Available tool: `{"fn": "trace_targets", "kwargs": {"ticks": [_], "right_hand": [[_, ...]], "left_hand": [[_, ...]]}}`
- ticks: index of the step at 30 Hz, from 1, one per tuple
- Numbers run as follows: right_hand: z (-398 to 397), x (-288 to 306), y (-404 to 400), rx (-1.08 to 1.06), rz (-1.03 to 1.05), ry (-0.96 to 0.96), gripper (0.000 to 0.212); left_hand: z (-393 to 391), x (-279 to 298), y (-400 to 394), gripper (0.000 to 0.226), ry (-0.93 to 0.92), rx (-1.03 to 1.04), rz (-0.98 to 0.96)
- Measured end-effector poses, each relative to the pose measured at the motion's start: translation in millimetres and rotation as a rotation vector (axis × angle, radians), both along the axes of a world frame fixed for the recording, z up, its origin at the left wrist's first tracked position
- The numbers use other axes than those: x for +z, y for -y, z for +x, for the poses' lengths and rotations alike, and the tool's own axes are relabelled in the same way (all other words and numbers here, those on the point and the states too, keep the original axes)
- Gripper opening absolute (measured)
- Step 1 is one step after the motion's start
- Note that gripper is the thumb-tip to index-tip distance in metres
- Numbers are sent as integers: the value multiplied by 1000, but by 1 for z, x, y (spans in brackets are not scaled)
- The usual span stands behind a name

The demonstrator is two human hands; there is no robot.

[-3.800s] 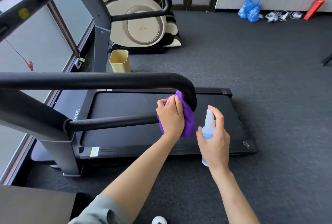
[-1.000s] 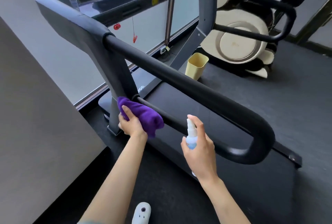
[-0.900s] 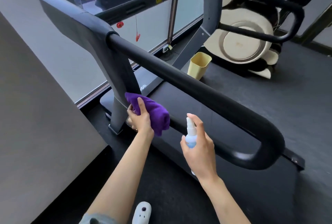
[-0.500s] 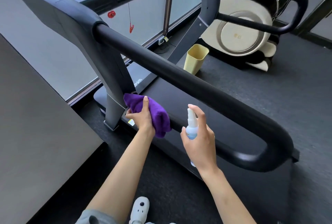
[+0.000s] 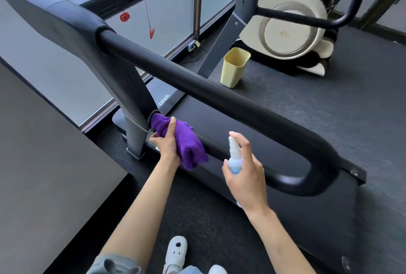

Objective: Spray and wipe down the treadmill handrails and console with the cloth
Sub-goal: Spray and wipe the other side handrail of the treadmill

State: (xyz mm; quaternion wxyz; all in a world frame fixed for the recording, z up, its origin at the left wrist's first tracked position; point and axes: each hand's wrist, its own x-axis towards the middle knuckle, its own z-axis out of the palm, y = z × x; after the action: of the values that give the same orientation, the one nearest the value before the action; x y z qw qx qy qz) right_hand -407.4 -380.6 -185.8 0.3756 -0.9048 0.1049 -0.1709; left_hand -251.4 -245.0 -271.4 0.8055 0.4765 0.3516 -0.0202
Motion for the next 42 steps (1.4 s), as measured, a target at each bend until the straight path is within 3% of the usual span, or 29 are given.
{"fn": "trace_targets", "kwargs": {"ticks": [5,11,14,21,25,29,36,42], "right_hand": [[-25,0,13,19,-22,10,72],[-34,-6,11,9,12,27,72],[-34,-7,9,17,43,18,72],[-40,0,14,8,-20,16,77],[-51,2,18,-48,-53,15,76],[-64,2,22,-127,-46,10,75],[-83,3,28,-194,-14,49,74],[-72,10,45,-58,-87,100,76]], "left_hand": [[12,8,-6,75,19,139,35],[-42,7,40,81,34,-66,43],[-81,3,60,69,70,-190,105],[-31,18,24,70,48,-178,314],[-25,18,30,76,-11,-11,129],[-57,15,63,97,-58,-74,-207],[-96,8,87,95,-99,-268,-70],[-85,17,88,76,-65,-158,-71]]}}
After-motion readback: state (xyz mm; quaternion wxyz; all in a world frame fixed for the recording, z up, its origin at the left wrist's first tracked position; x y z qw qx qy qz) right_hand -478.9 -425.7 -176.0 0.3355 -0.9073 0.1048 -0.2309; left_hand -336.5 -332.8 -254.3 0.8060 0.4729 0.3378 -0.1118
